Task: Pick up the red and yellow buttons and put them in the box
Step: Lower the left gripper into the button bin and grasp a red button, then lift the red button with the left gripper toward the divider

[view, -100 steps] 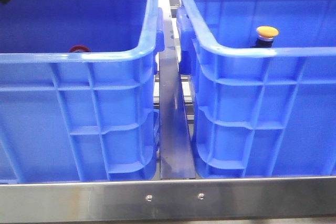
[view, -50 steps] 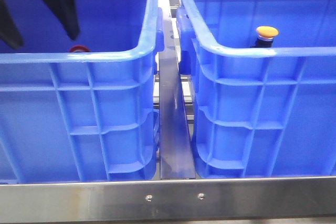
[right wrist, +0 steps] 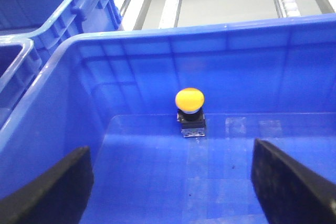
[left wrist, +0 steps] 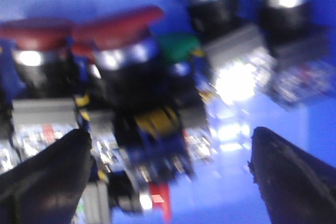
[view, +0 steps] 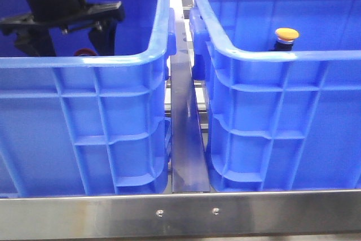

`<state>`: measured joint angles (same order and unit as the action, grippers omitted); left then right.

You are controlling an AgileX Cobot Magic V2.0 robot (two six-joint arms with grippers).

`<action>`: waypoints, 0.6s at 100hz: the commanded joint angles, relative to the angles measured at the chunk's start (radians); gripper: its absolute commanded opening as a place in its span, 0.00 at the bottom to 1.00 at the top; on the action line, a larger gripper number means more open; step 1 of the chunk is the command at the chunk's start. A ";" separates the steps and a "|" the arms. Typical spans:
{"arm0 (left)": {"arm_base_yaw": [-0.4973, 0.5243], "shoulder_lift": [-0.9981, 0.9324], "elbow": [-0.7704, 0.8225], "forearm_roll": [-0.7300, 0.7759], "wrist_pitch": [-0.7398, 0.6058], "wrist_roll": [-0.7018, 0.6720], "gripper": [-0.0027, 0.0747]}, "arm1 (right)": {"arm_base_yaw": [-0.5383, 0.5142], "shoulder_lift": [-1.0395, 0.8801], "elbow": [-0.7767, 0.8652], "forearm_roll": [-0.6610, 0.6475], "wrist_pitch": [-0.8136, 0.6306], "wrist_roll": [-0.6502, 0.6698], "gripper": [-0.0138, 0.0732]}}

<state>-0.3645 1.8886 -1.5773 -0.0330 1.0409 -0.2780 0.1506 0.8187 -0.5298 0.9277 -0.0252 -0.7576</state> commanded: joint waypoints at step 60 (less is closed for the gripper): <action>0.009 -0.044 -0.053 0.005 -0.020 -0.009 0.19 | -0.003 -0.012 -0.026 -0.004 -0.054 -0.008 0.88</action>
<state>-0.3581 1.9102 -1.5965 -0.0272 1.0409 -0.2780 0.1506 0.8187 -0.5298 0.9277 -0.0276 -0.7576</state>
